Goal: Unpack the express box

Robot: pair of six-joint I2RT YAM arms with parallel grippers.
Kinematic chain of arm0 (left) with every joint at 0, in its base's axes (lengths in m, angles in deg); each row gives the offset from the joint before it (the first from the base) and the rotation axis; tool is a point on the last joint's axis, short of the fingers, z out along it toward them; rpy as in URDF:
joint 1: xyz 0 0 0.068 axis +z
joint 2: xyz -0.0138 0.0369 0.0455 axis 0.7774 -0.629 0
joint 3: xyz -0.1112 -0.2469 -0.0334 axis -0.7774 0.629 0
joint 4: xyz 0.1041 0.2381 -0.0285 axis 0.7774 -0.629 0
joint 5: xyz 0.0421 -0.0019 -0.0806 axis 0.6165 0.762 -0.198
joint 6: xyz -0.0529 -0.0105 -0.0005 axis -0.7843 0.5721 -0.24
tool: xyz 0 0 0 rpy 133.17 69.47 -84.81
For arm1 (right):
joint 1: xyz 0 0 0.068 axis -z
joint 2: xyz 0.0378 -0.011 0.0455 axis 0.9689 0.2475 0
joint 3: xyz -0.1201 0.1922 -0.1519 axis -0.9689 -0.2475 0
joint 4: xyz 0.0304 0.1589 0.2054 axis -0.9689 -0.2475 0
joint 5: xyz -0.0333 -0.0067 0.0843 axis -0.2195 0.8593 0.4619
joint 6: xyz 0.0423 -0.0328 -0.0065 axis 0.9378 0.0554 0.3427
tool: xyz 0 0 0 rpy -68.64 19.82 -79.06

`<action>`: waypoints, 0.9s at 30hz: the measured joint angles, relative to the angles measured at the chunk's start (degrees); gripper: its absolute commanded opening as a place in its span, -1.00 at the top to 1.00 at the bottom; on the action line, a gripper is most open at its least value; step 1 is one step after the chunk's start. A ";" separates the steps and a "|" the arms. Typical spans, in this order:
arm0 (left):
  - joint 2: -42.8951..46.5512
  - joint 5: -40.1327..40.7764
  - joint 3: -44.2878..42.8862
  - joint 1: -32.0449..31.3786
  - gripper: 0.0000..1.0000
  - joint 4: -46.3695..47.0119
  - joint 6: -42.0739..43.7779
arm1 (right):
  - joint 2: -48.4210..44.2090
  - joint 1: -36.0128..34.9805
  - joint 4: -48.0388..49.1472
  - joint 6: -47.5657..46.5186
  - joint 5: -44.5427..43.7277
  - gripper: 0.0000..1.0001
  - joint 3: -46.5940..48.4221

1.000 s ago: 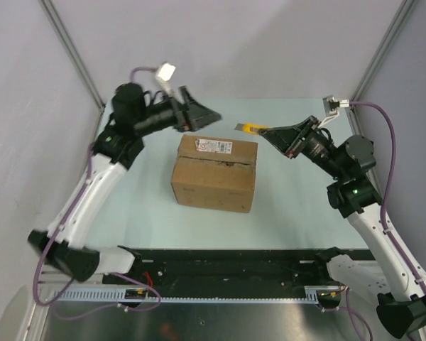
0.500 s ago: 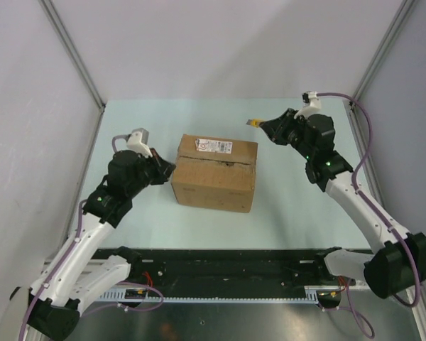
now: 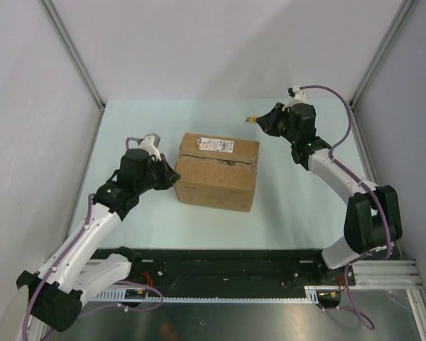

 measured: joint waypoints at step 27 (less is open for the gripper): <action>-28.89 -2.16 -17.38 8.17 1.00 14.53 5.81 | 4.94 -11.93 -5.77 -7.10 -15.96 1.00 5.07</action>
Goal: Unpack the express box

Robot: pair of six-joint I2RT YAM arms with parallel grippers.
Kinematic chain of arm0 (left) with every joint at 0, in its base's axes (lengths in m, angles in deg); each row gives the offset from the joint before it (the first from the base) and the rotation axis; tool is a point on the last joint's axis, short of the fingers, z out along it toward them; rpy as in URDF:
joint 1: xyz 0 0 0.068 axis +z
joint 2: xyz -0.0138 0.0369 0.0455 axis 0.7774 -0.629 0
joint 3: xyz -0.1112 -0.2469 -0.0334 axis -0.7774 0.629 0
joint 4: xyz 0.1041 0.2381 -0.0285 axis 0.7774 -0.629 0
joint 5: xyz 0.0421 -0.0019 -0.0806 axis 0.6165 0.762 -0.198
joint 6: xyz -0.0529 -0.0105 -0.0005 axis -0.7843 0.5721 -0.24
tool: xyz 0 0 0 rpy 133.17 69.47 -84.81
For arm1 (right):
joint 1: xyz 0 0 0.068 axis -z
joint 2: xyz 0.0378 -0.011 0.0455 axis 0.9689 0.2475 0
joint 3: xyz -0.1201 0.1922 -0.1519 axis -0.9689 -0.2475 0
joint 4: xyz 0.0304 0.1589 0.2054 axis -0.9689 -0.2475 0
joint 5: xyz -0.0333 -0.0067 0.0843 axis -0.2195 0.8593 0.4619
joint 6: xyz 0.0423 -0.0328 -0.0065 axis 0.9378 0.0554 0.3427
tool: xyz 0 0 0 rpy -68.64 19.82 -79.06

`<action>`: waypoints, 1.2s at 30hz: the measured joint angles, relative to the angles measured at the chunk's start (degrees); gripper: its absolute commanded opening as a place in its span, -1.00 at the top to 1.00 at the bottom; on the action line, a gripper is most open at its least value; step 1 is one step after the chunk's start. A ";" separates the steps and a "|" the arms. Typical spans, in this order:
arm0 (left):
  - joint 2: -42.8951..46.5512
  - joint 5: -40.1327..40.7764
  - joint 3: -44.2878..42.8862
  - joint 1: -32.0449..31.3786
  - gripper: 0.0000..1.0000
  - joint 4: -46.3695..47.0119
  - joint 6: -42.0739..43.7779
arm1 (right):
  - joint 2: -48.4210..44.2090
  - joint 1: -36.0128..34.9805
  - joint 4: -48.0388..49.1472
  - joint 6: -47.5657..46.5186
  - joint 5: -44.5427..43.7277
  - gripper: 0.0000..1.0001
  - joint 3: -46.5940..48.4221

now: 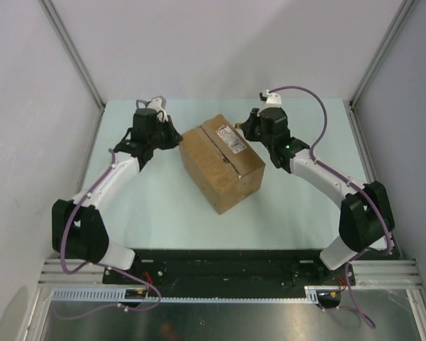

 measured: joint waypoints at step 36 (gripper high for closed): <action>-15.08 5.90 -15.41 -5.99 0.36 0.92 13.33 | 8.81 -11.28 -8.04 -19.71 5.64 1.00 18.60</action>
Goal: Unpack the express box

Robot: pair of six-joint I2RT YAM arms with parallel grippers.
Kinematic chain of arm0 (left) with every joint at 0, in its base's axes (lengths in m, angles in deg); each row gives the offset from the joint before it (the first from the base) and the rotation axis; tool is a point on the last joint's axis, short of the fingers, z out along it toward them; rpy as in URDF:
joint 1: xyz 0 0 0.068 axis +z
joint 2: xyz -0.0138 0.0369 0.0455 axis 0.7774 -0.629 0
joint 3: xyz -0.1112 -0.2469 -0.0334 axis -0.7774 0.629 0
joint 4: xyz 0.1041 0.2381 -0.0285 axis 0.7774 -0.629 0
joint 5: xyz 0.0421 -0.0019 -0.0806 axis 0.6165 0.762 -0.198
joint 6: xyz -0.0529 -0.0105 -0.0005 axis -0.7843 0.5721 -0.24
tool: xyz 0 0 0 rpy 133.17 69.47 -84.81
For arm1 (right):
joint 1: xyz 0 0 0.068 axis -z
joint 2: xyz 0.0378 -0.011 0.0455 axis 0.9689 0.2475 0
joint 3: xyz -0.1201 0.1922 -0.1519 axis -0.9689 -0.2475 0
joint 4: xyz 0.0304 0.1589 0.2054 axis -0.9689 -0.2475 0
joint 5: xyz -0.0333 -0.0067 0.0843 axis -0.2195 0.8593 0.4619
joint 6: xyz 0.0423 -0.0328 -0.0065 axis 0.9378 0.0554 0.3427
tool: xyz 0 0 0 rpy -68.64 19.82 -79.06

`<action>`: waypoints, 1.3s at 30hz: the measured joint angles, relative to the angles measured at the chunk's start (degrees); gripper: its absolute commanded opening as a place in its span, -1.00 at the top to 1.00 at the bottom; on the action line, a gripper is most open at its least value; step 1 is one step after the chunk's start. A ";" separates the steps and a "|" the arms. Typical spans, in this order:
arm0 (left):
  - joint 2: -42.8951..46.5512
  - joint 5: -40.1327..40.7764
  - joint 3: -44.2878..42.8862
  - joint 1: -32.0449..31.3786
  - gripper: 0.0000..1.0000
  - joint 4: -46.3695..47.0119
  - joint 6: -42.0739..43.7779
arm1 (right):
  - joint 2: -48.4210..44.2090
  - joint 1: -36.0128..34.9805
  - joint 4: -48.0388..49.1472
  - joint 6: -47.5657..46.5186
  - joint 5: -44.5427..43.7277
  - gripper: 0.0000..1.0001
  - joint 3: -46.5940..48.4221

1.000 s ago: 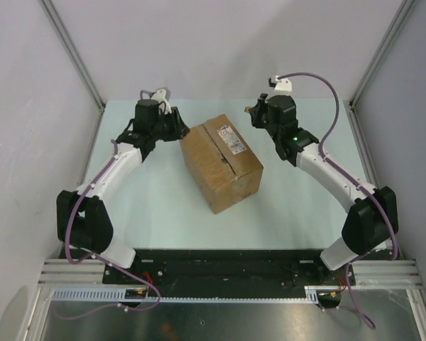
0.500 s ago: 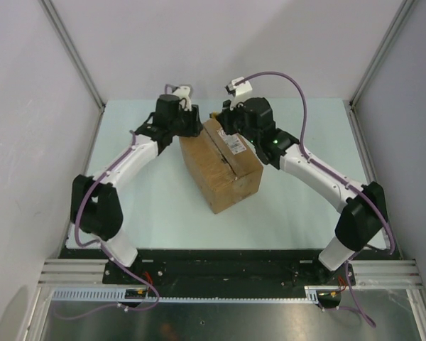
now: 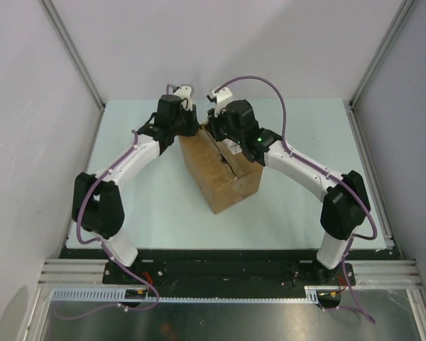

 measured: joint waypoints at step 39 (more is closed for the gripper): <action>-0.09 0.15 0.94 0.48 0.46 0.87 -2.21 | 3.10 -2.67 3.50 -2.25 -7.78 1.00 -0.57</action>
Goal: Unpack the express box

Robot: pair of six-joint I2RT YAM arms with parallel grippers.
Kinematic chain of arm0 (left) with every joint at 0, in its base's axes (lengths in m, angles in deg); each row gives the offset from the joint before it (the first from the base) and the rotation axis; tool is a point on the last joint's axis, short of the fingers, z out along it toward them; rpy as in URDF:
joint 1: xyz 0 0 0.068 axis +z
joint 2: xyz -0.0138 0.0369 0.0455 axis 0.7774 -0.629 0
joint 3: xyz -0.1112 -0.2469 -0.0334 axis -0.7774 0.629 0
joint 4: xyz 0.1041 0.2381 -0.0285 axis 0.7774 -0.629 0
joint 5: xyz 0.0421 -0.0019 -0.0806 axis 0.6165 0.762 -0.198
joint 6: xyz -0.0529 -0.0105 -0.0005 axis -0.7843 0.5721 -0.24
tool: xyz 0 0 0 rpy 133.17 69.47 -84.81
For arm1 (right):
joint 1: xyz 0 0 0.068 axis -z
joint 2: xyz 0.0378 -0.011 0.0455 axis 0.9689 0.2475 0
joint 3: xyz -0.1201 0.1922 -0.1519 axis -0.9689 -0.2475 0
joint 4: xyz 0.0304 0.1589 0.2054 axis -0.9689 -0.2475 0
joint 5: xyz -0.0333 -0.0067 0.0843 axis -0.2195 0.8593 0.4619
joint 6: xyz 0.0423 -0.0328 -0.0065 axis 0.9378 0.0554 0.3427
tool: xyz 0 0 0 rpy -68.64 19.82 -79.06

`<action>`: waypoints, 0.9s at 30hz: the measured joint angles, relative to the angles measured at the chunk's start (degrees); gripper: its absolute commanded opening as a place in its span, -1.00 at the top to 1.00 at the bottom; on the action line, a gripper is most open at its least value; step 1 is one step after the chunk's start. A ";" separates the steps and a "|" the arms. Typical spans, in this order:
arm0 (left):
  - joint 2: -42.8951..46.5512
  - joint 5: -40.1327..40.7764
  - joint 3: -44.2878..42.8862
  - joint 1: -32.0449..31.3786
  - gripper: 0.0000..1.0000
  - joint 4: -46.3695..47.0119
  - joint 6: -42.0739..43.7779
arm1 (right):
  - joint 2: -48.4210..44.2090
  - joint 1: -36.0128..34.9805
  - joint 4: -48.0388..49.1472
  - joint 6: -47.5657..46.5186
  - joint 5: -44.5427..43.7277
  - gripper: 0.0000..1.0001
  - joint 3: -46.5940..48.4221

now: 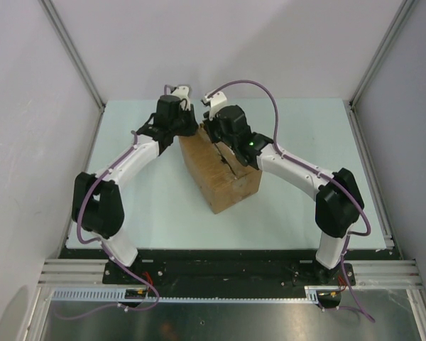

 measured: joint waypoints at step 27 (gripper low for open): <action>-1.97 0.00 -2.54 0.00 0.46 -3.13 -3.02 | -7.06 -0.76 -4.92 -0.46 -2.64 1.00 -6.29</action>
